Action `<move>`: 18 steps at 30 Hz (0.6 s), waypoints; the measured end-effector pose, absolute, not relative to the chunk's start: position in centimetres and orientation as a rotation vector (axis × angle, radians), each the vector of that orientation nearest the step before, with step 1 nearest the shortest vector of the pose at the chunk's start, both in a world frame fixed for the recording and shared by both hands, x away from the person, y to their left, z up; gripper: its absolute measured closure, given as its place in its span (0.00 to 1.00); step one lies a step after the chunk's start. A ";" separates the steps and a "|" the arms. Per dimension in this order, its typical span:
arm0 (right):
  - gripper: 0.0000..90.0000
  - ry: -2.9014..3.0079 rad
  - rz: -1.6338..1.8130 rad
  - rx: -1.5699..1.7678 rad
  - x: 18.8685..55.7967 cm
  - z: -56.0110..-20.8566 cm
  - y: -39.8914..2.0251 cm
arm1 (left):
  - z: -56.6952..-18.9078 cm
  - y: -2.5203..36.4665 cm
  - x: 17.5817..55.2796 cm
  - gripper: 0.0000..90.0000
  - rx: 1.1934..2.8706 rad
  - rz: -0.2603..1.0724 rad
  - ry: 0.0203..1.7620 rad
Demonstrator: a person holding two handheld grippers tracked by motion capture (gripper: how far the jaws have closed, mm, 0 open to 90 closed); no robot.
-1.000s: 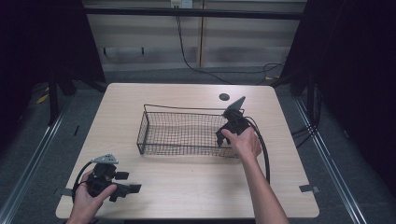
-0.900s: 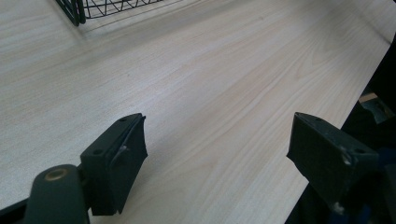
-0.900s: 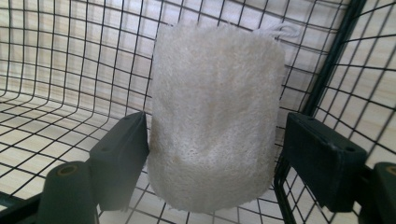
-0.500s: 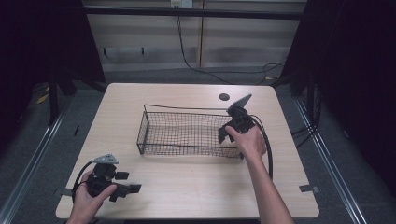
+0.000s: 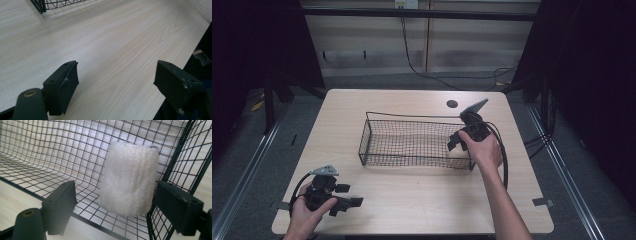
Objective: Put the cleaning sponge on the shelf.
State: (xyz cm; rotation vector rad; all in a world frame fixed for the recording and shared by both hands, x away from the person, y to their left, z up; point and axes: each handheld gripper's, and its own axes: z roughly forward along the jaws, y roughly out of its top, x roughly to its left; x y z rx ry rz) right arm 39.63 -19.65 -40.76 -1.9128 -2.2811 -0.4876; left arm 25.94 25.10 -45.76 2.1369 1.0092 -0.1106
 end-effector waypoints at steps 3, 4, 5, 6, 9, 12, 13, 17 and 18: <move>0.19 -2.285 -0.527 -1.899 39.4 -40.5 -19.9 | -45.8 25.1 26.0 0.21 2.138 -0.112 1.009; 0.19 -2.286 -0.534 -1.894 39.3 -40.4 -20.0 | -45.8 25.1 25.9 0.21 2.137 -0.112 1.009; 0.19 -2.287 -0.548 -1.887 39.2 -40.3 -20.1 | -45.8 25.1 25.9 0.21 2.136 -0.109 1.010; 0.18 -2.294 -0.557 -1.880 39.1 -40.2 -20.2 | -45.8 25.1 25.9 0.21 2.137 -0.107 1.011; 0.19 -2.308 -0.578 -1.851 38.7 -40.1 -20.4 | -45.8 25.1 25.9 0.21 2.137 -0.109 1.011; 0.19 -2.332 -0.609 -1.831 38.3 -39.9 -20.7 | -45.8 25.1 25.9 0.21 2.136 -0.108 1.011; 0.20 -2.336 -0.622 -1.825 38.1 -39.8 -20.8 | -45.8 25.1 25.9 0.21 2.136 -0.109 1.012; 0.21 -2.347 -0.664 -1.815 37.5 -39.6 -21.2 | -45.8 25.1 26.0 0.21 2.142 -0.107 1.013; 0.21 -2.344 -0.671 -1.818 37.4 -39.5 -21.3 | -45.8 25.1 25.9 0.21 2.141 -0.109 1.013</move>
